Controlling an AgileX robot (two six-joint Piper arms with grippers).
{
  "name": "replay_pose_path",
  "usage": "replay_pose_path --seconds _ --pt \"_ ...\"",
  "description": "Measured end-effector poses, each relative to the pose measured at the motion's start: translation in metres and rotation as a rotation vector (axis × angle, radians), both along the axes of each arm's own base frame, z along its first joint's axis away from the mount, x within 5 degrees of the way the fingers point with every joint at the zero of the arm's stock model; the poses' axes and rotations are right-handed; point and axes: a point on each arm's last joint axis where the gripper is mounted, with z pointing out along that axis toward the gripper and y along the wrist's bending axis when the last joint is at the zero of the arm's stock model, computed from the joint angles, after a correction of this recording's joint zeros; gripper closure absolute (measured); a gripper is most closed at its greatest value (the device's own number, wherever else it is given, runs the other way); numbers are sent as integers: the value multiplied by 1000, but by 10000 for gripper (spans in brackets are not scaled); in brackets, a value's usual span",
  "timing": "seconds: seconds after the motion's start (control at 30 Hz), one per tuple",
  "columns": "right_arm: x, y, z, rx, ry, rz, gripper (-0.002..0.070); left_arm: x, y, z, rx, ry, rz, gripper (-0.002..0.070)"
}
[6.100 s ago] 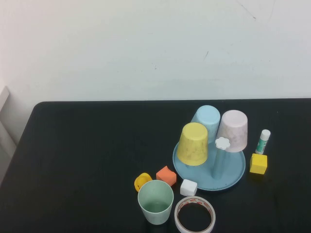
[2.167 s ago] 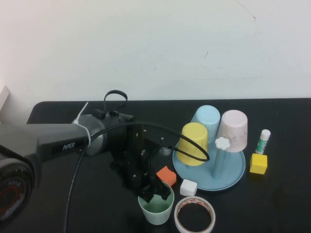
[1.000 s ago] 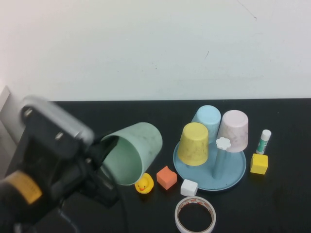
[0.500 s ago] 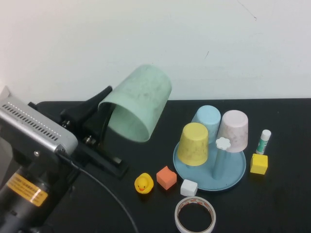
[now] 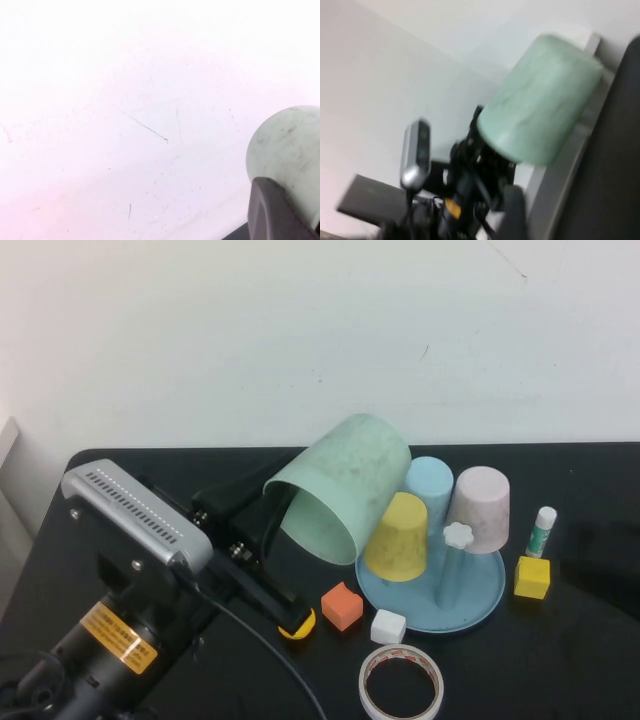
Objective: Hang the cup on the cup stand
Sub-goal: Adjust the cup with two arms
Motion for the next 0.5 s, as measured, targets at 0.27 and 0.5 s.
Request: replay_pose_path --seconds 0.27,0.5 --pt "55 41 -2 -12 238 42 -8 4 5 1 -52 36 51 670" --pt "81 80 13 -38 241 41 -15 5 6 1 -66 47 70 670"
